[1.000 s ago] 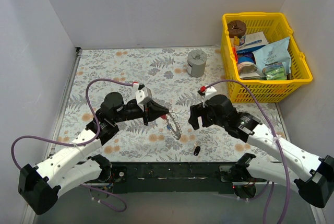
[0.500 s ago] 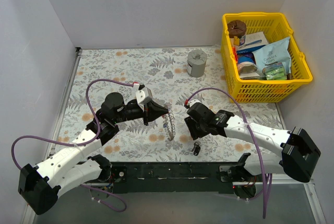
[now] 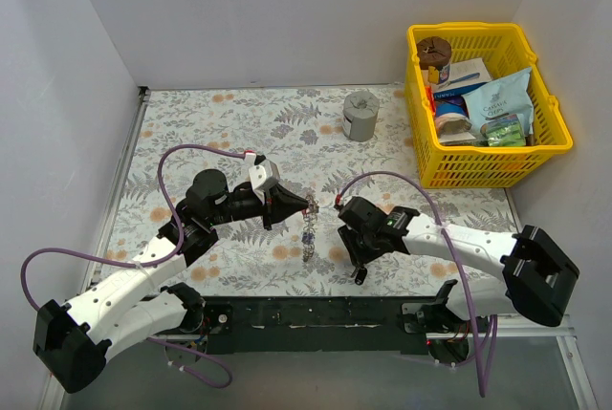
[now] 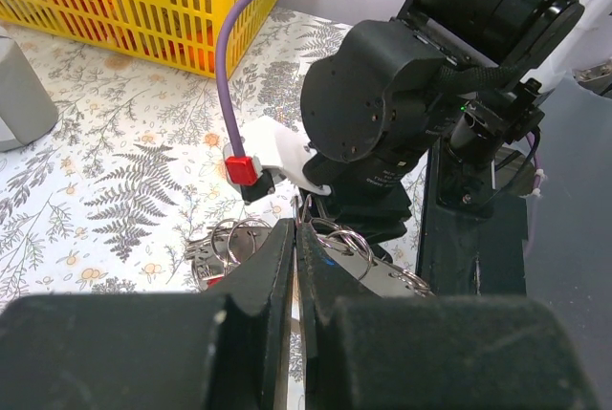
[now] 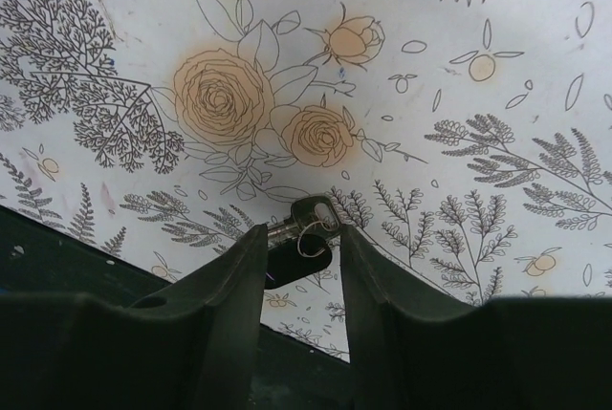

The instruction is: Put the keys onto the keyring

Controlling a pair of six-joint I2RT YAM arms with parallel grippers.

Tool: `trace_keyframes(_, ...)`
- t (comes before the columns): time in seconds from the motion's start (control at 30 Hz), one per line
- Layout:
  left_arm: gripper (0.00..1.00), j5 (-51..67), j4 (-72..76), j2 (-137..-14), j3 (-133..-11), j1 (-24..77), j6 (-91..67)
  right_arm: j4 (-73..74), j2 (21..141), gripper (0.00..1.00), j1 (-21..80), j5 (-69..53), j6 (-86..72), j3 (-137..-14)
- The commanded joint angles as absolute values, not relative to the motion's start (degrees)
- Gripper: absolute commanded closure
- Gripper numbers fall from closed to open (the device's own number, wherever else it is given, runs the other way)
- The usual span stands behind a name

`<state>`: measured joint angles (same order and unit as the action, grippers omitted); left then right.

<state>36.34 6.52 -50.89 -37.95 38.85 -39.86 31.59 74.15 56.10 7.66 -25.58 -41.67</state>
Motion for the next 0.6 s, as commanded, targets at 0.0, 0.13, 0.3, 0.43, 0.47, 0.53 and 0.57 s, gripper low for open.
trace_keyframes(0.0, 1.0, 35.9, 8.2, -49.9, -38.9, 39.1, -39.6, 31.9, 75.6, 0.57, 57.2, 5.6, -26.7, -41.1)
trace_keyframes(0.13, 1.0, 35.9, 7.8, -49.9, -39.1, 39.1, -39.6, 31.9, 76.6, 0.59, 58.0, 5.8, -27.8, -40.2)
trace_keyframes(0.3, 1.0, 36.0, 7.7, -49.7, -38.9, 39.1, -39.7, 32.9, 77.3, 0.64, 58.5, 7.7, -28.4, -40.2)
trace_keyframes(0.43, 1.0, 36.3, 7.8, -49.5, -38.9, 39.2, -39.8, 34.3, 78.4, 0.67, 58.5, 9.8, -28.1, -40.6)
trace_keyframes(0.47, 1.0, 36.2, 7.8, -49.4, -39.0, 39.1, -39.8, 34.1, 78.6, 0.7, 58.5, 9.9, -28.0, -40.5)
trace_keyframes(0.53, 1.0, 36.3, 7.8, -49.5, -38.9, 39.1, -39.8, 33.7, 78.7, 0.74, 58.5, 9.8, -27.8, -40.5)
trace_keyframes(0.57, 1.0, 36.3, 7.8, -49.4, -38.9, 39.1, -39.8, 33.5, 78.9, 0.79, 58.5, 9.8, -27.7, -40.5)
